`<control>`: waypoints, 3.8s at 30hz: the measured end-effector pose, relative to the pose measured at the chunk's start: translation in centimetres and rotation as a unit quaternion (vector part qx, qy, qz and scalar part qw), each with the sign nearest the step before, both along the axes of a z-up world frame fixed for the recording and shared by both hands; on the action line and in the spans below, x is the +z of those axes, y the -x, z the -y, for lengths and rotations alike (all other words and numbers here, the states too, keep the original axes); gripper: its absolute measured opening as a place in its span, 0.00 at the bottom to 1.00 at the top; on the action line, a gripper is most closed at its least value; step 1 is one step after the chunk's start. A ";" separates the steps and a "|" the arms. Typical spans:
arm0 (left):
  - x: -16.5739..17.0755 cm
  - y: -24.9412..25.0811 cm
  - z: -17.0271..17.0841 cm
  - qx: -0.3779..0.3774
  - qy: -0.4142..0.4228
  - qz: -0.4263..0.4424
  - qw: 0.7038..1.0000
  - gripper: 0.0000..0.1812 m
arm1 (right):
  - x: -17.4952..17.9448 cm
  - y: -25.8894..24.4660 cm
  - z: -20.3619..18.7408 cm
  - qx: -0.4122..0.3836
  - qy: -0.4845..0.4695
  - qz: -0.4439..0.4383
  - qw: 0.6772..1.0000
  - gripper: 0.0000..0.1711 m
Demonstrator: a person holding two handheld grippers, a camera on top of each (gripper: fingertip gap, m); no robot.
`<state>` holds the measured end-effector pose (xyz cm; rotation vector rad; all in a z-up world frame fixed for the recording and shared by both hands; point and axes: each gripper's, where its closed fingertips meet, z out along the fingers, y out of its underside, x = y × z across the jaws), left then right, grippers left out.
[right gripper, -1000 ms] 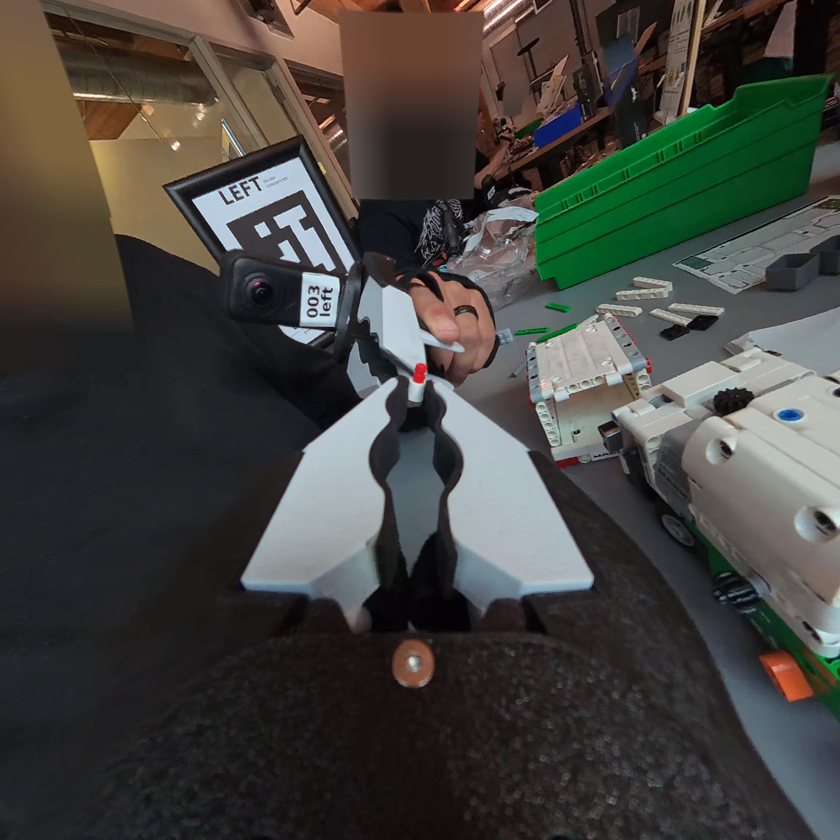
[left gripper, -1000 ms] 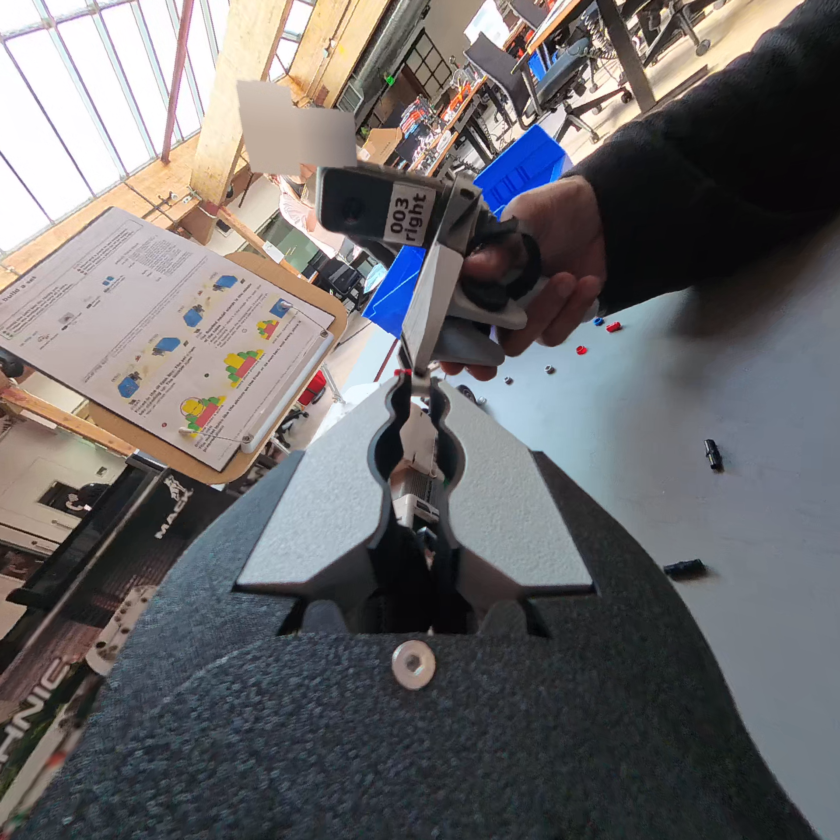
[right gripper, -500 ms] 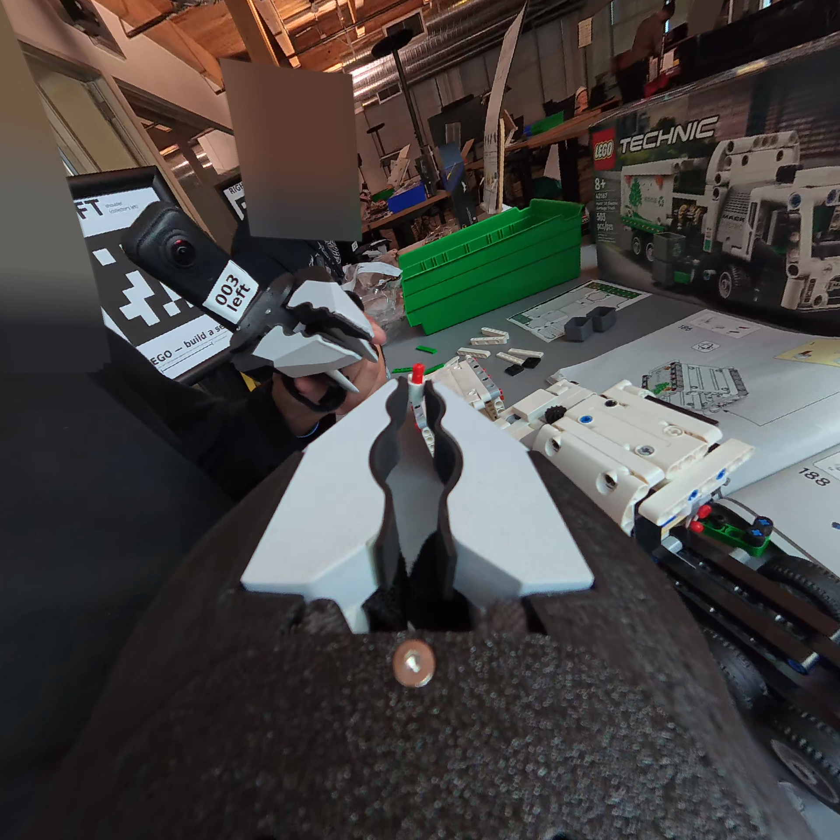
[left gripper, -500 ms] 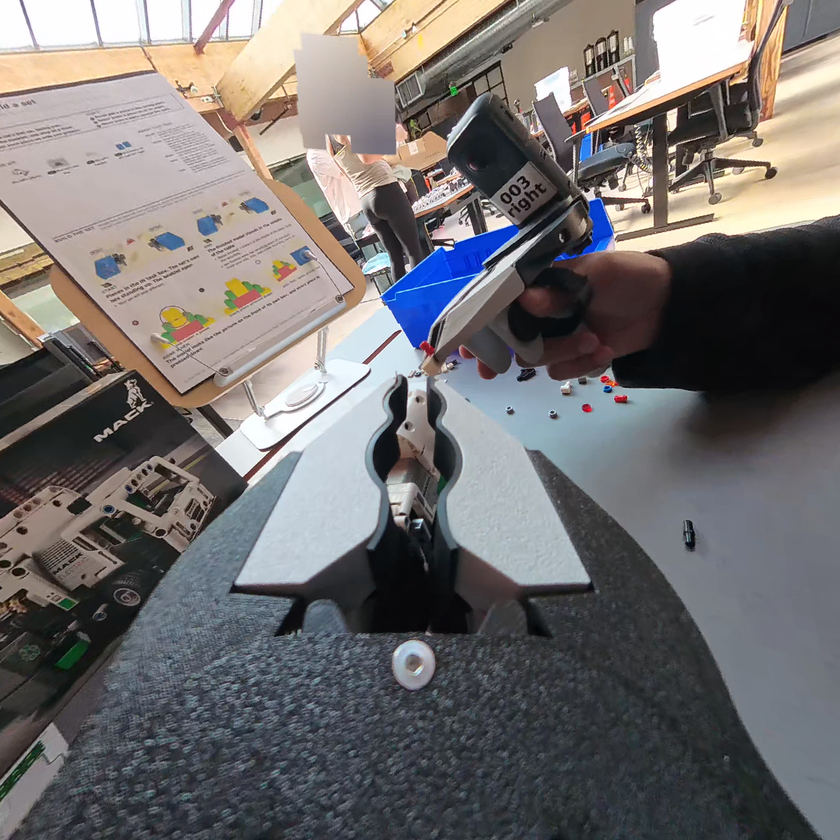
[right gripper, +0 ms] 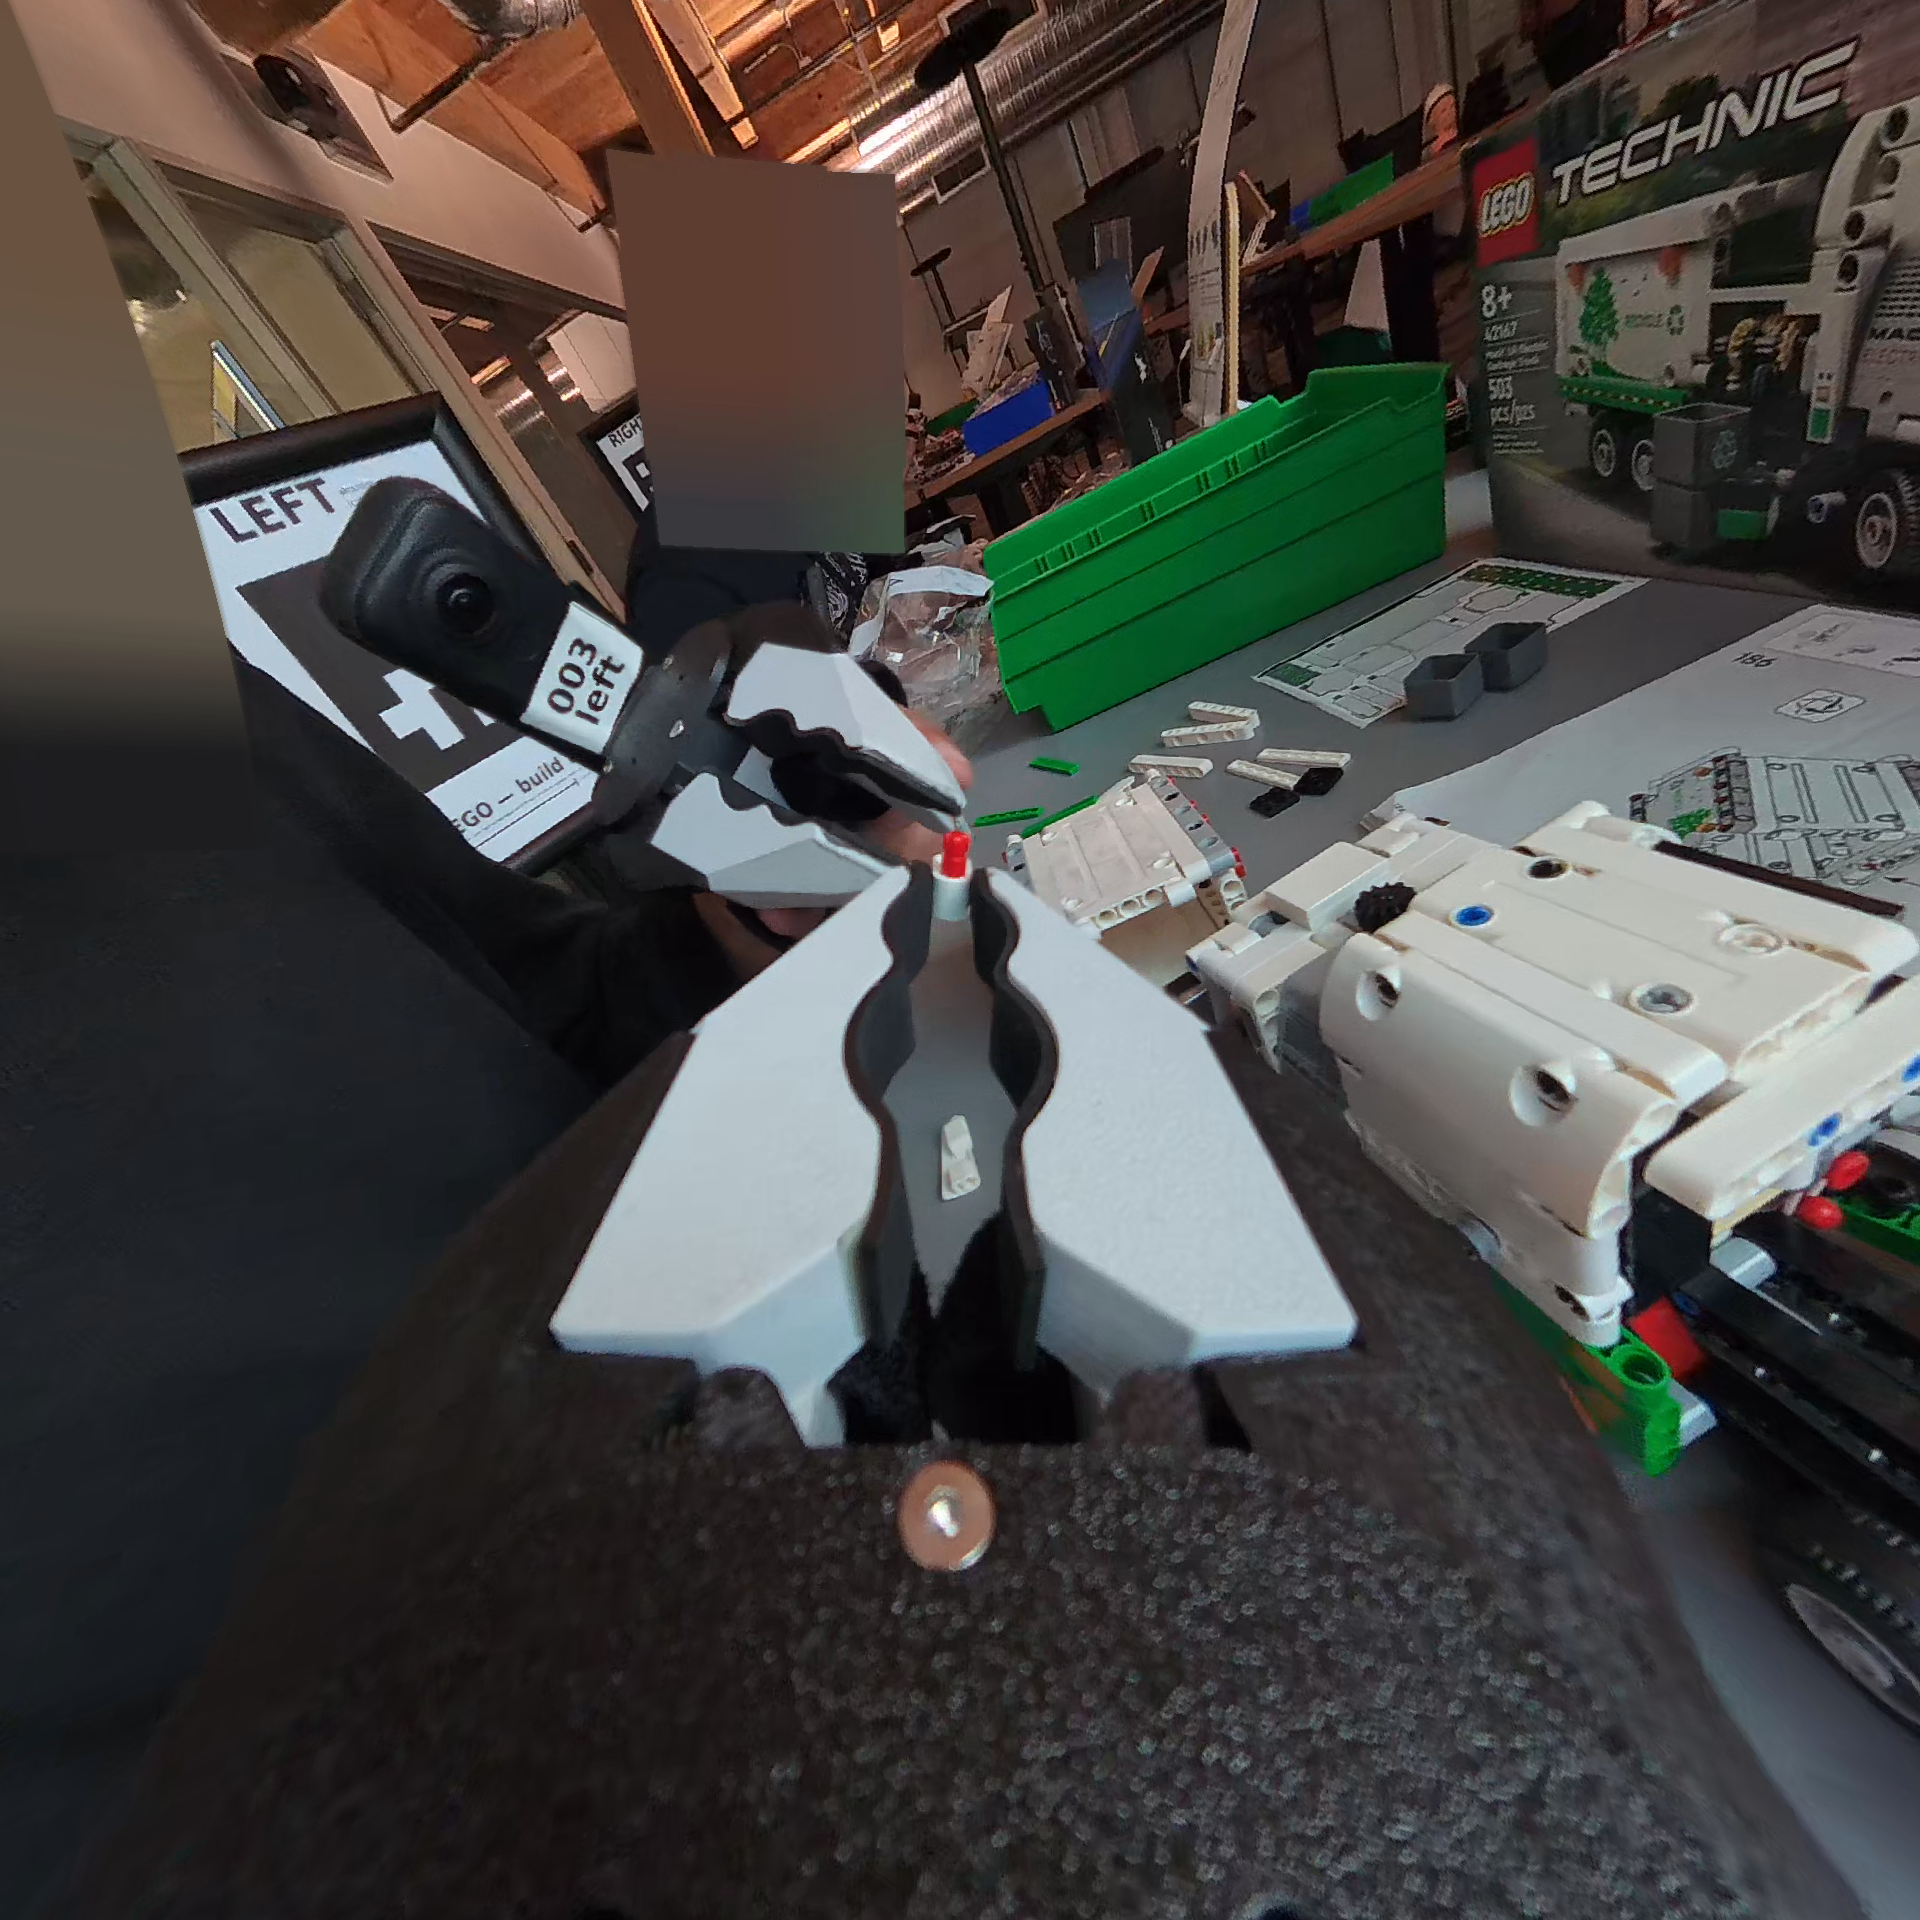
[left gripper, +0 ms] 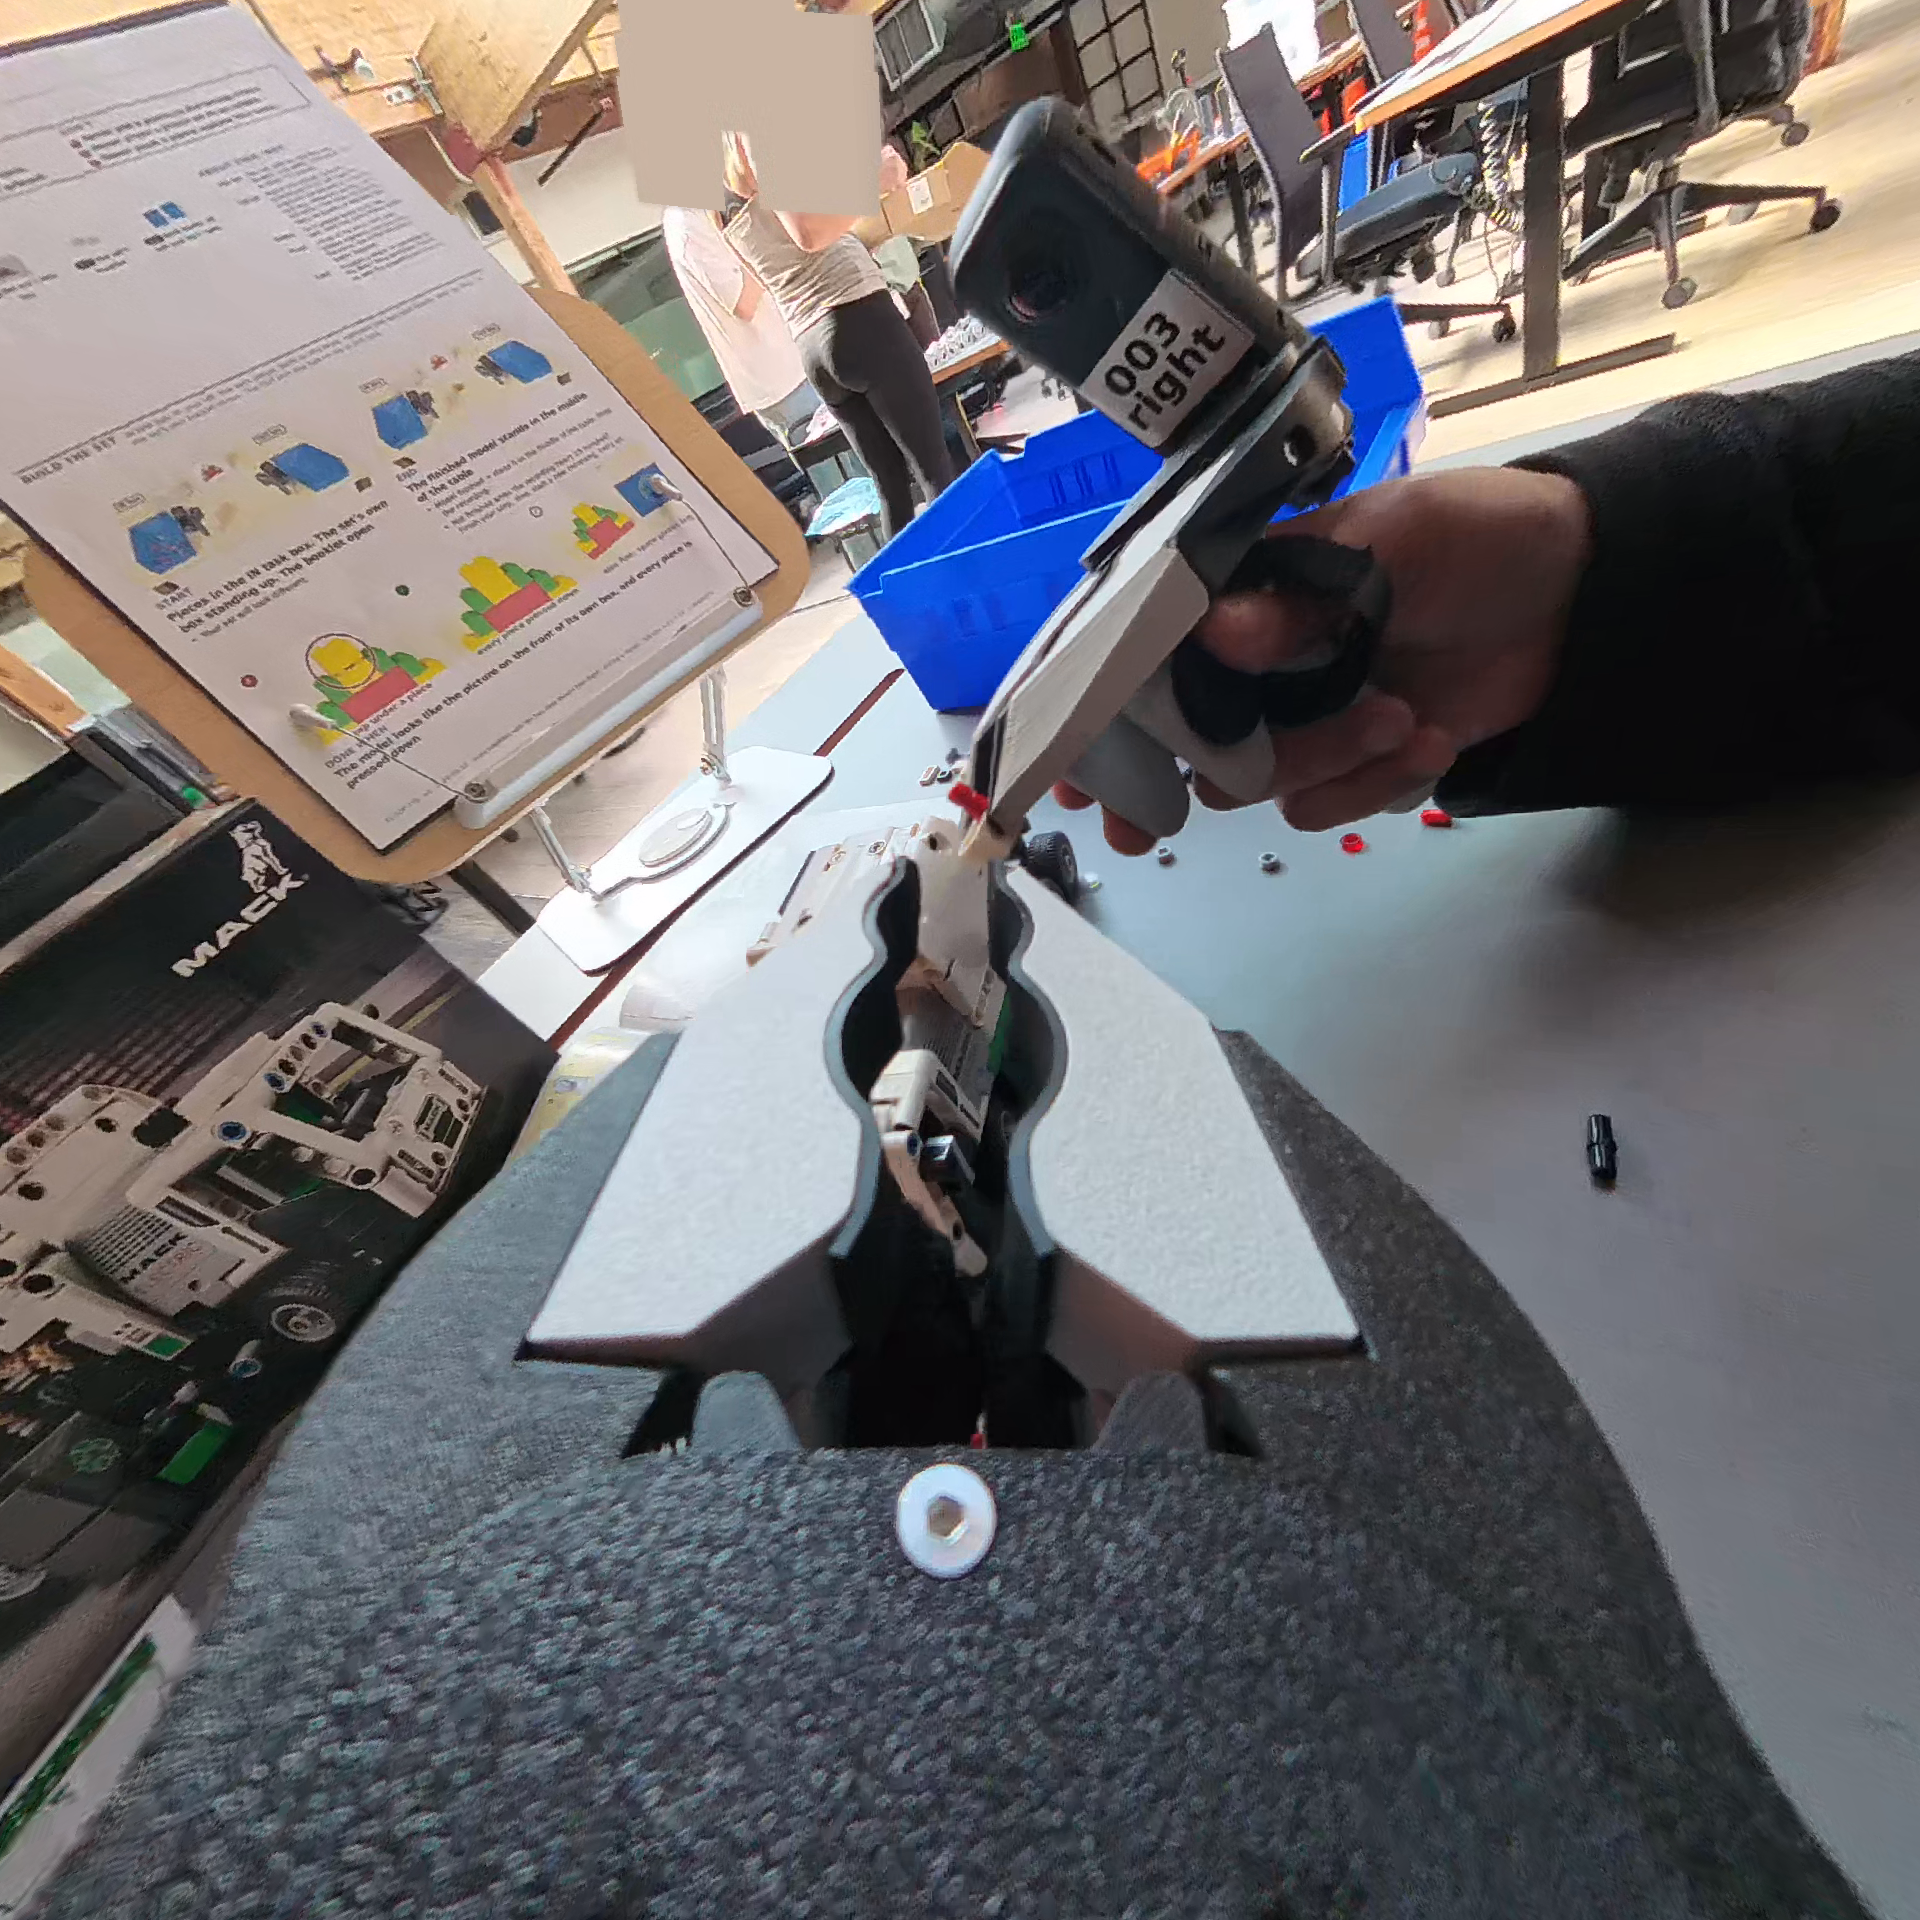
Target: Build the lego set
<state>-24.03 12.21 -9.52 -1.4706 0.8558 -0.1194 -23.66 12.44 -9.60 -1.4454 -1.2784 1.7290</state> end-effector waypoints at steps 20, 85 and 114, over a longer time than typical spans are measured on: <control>1.2 -1.8 1.9 -0.005 -0.158 -0.102 0.982 0.03 | 1.3 -0.9 3.2 0.140 0.122 -0.021 0.982 0.14; 0.4 -0.5 0.6 -0.081 0.103 0.145 0.981 0.05 | -0.3 0.3 0.7 -0.002 -0.048 0.003 0.999 0.03; 2.0 -1.9 3.3 -0.219 0.195 0.260 0.920 0.03 | 1.7 -0.8 3.6 0.073 -0.082 -0.064 0.992 0.03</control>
